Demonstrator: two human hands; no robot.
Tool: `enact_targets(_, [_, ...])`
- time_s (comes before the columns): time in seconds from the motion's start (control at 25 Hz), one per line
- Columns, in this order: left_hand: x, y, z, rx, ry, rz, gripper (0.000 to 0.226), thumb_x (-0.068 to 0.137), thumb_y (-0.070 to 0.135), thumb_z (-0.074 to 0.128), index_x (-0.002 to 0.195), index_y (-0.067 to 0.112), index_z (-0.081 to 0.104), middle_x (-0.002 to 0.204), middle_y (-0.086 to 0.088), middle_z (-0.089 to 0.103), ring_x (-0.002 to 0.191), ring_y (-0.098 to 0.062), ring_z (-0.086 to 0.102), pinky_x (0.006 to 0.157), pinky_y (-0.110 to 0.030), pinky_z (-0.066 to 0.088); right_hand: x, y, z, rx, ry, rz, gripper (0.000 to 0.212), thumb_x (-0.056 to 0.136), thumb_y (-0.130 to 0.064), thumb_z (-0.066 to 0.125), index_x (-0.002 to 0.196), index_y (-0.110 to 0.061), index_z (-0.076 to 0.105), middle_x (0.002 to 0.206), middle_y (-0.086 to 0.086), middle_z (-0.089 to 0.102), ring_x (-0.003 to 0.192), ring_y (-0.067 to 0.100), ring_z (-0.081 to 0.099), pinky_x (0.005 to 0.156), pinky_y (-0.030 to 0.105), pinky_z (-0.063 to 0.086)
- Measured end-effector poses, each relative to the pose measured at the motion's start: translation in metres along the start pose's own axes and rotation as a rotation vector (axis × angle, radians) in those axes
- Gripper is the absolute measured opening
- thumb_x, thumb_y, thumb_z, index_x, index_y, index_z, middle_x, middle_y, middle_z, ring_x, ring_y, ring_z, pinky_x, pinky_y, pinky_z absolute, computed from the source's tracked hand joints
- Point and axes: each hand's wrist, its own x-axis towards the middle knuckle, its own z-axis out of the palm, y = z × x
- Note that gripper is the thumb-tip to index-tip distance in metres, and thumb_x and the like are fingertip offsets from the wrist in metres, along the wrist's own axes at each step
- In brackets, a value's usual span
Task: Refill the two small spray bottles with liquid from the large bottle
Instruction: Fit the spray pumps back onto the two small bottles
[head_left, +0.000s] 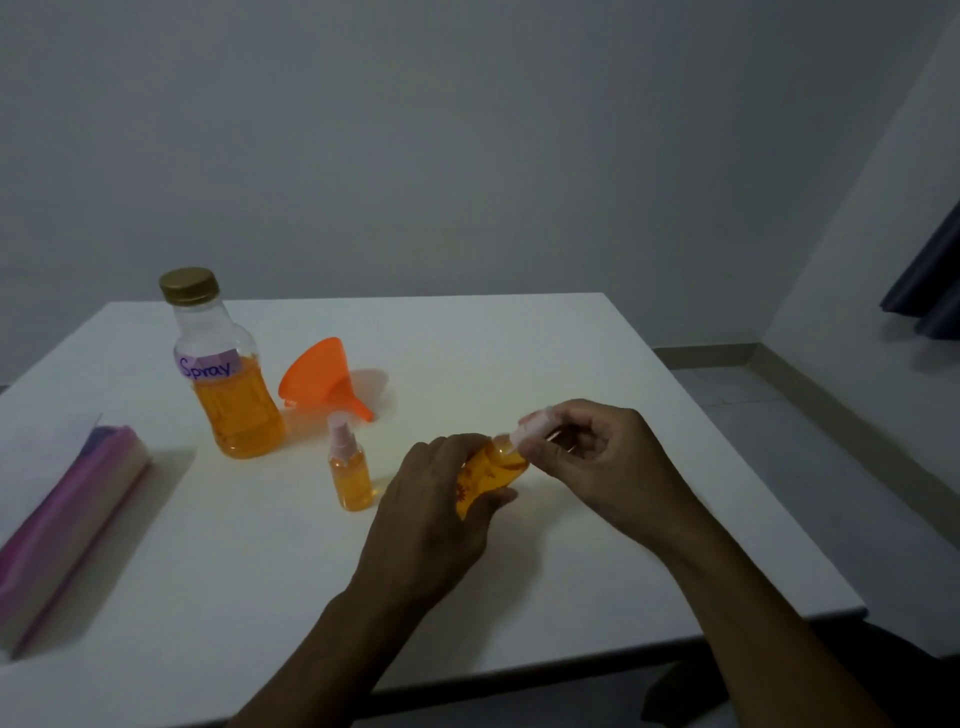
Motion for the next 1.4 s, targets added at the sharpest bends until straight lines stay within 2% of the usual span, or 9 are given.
enact_targets(0.08, [0.000, -0.001, 0.000, -0.041, -0.023, -0.018, 0.048, 0.079, 0.040, 0.074, 0.119, 0.022, 0.057, 0.109, 0.003, 0.065, 0.092, -0.011, 0.056, 0.074, -0.014, 0.041, -0.001, -0.002, -0.002, 0.031, 0.038, -0.009, 0.033, 0.077, -0.043, 0.075, 0.099, -0.018, 0.075, 0.092, -0.010, 0.077, 0.082, 0.010, 0.073, 0.068, 0.022, 0.058])
enact_targets(0.2, [-0.002, -0.001, 0.002, -0.071, -0.058, -0.030, 0.049, 0.080, 0.043, 0.071, 0.122, 0.024, 0.055, 0.113, 0.005, 0.065, 0.094, -0.011, 0.057, 0.077, -0.024, 0.050, 0.001, -0.003, 0.000, -0.025, 0.059, -0.033, 0.010, 0.088, -0.026, 0.072, 0.094, -0.018, 0.075, 0.072, -0.017, 0.074, 0.065, 0.002, 0.070, 0.058, 0.014, 0.052])
enact_targets(0.32, [-0.002, -0.004, 0.000, -0.143, -0.080, -0.075, 0.050, 0.080, 0.045, 0.070, 0.123, 0.026, 0.054, 0.115, 0.007, 0.065, 0.097, -0.010, 0.060, 0.081, -0.031, 0.056, 0.004, -0.005, 0.003, -0.014, 0.064, -0.031, 0.011, 0.092, -0.023, 0.067, 0.097, -0.019, 0.076, 0.080, -0.009, 0.076, 0.067, 0.010, 0.072, 0.055, 0.013, 0.049])
enact_targets(0.52, [0.001, -0.003, -0.004, -0.304, -0.114, -0.177, 0.051, 0.077, 0.050, 0.065, 0.124, 0.036, 0.050, 0.114, 0.021, 0.061, 0.101, 0.000, 0.061, 0.077, -0.012, 0.052, 0.003, -0.011, -0.016, 0.268, 0.259, 0.073, 0.021, 0.094, -0.028, 0.063, 0.112, -0.020, 0.071, 0.102, -0.006, 0.078, 0.076, 0.018, 0.072, 0.058, 0.026, 0.051])
enact_targets(0.72, [0.005, 0.004, -0.010, -0.440, -0.135, -0.213, 0.064, 0.079, 0.039, 0.073, 0.128, 0.049, 0.034, 0.112, 0.021, 0.055, 0.097, -0.004, 0.061, 0.067, -0.014, 0.055, -0.002, 0.011, -0.027, 0.045, 0.214, 0.131, 0.020, 0.090, -0.033, 0.068, 0.106, -0.023, 0.073, 0.095, -0.008, 0.078, 0.070, 0.013, 0.073, 0.060, 0.018, 0.050])
enact_targets(0.84, [0.006, 0.008, -0.012, -0.475, -0.126, -0.174, 0.071, 0.078, 0.040, 0.074, 0.132, 0.054, 0.030, 0.113, 0.024, 0.050, 0.096, -0.001, 0.057, 0.067, -0.016, 0.056, -0.001, 0.018, -0.029, -0.019, 0.204, 0.150, 0.019, 0.089, -0.033, 0.070, 0.104, -0.023, 0.074, 0.094, -0.007, 0.078, 0.065, 0.013, 0.072, 0.064, 0.023, 0.052])
enact_targets(1.04, [0.003, 0.011, -0.011, -0.500, -0.093, -0.115, 0.077, 0.086, 0.017, 0.068, 0.143, 0.044, 0.022, 0.119, 0.033, 0.044, 0.094, 0.004, 0.059, 0.062, -0.008, 0.051, 0.000, 0.020, -0.026, -0.042, 0.188, 0.161, 0.015, 0.088, -0.031, 0.073, 0.100, -0.024, 0.075, 0.093, -0.007, 0.077, 0.063, 0.013, 0.073, 0.065, 0.025, 0.054])
enact_targets(1.16, [0.002, 0.011, -0.010, -0.432, -0.100, -0.098, 0.088, 0.089, 0.023, 0.066, 0.142, 0.056, 0.005, 0.109, 0.028, 0.056, 0.085, -0.011, 0.066, 0.067, -0.026, 0.059, 0.000, 0.020, -0.026, -0.080, 0.178, 0.158, 0.016, 0.088, -0.033, 0.073, 0.101, -0.025, 0.075, 0.092, -0.009, 0.076, 0.063, 0.011, 0.073, 0.064, 0.025, 0.054])
enact_targets(1.4, [0.001, 0.012, -0.008, -0.310, -0.040, -0.122, 0.077, 0.089, 0.029, 0.064, 0.136, 0.061, 0.013, 0.137, 0.005, 0.051, 0.090, -0.025, 0.065, 0.072, -0.043, 0.061, 0.000, 0.020, -0.024, -0.116, 0.167, 0.153, 0.016, 0.087, -0.035, 0.073, 0.100, -0.027, 0.075, 0.087, -0.007, 0.076, 0.062, 0.011, 0.072, 0.061, 0.022, 0.052])
